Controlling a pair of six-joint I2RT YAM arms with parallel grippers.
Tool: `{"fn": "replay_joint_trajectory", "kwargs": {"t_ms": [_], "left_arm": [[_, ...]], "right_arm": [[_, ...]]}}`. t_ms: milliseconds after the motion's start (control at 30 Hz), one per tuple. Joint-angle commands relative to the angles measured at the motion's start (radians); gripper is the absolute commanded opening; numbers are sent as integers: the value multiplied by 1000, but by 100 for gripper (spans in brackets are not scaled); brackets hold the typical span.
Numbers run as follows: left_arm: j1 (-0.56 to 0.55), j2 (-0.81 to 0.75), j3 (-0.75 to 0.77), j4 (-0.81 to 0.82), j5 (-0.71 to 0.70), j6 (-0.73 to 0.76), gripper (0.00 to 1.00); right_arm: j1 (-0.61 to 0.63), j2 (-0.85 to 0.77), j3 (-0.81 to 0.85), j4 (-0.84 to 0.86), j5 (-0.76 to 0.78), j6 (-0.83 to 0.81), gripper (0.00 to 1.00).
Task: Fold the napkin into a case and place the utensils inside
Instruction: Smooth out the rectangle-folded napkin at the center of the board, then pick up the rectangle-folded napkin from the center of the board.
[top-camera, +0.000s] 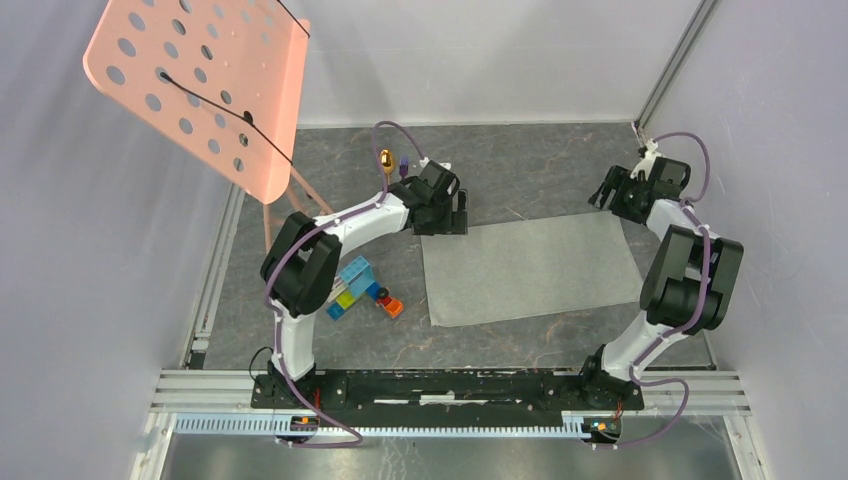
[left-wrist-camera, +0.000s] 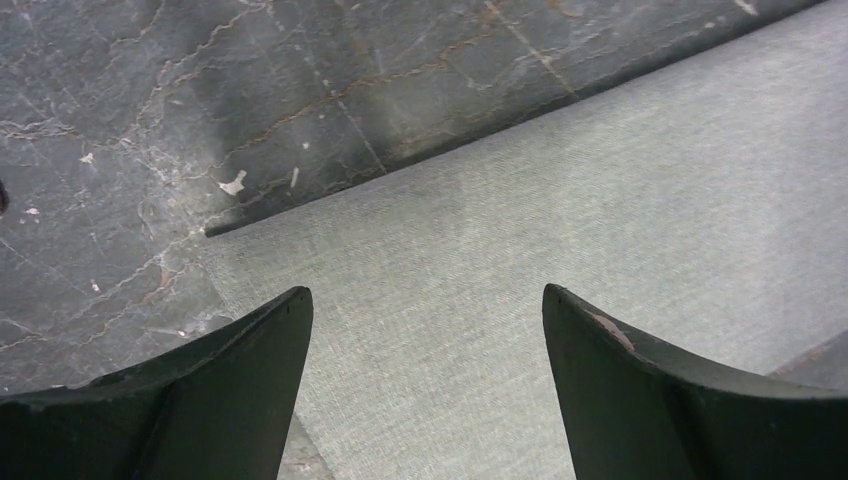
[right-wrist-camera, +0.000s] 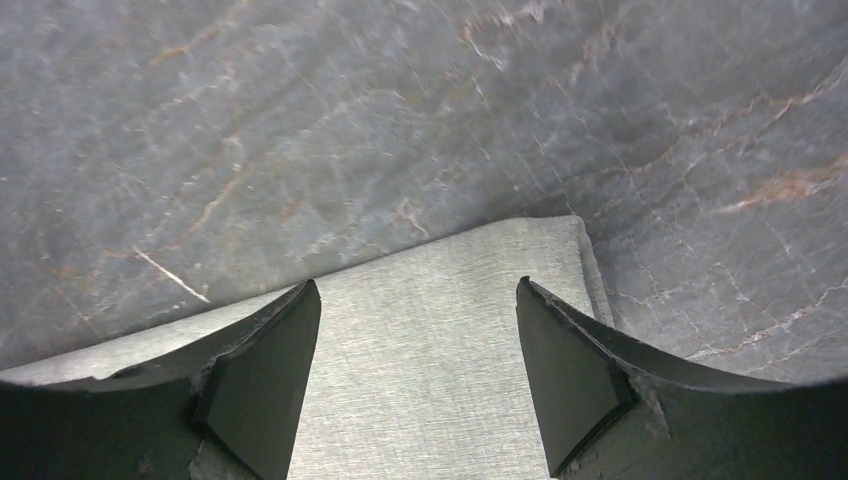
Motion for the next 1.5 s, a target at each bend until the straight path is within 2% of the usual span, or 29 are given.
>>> {"fn": "replay_joint_trajectory", "kwargs": {"t_ms": [0,200,433,567,633,733,833,900,967,1033,1067,1200,1333,1467], "left_arm": [[16,50,-14,6,-37,-1,91],[20,95,-25,10,-83,17,91],[21,128,83,-69,-124,61,92],[9,38,99,-78,-40,62,94],[1,-13,88,-77,33,42,97],[-22,-92,62,-76,115,21,100],[-55,-154,49,-110,170,25,100],[-72,-179,39,-133,227,21,100],[-95,-199,32,-161,251,22,100],[-125,-213,34,-190,249,27,100],[-140,-218,38,-201,252,28,100],[-192,-229,49,-206,272,16,100],[-218,-217,88,-203,301,14,100],[-222,-201,129,-203,324,17,100]], "right_arm": [[-30,72,2,26,-19,-13,77],[-40,167,29,34,42,-22,77],[-33,182,147,-67,144,-59,78],[26,82,237,-233,283,-113,82],[49,44,273,-347,361,-144,98],[48,-5,265,-461,436,-159,98],[26,-10,256,-527,417,-226,98],[-13,17,276,-572,389,-265,95],[-58,26,268,-575,304,-306,85],[-95,25,258,-566,279,-313,81],[-103,29,259,-566,263,-318,80],[-116,90,292,-589,227,-338,66],[-105,123,277,-573,215,-334,62],[-74,130,241,-536,271,-319,69]]}}
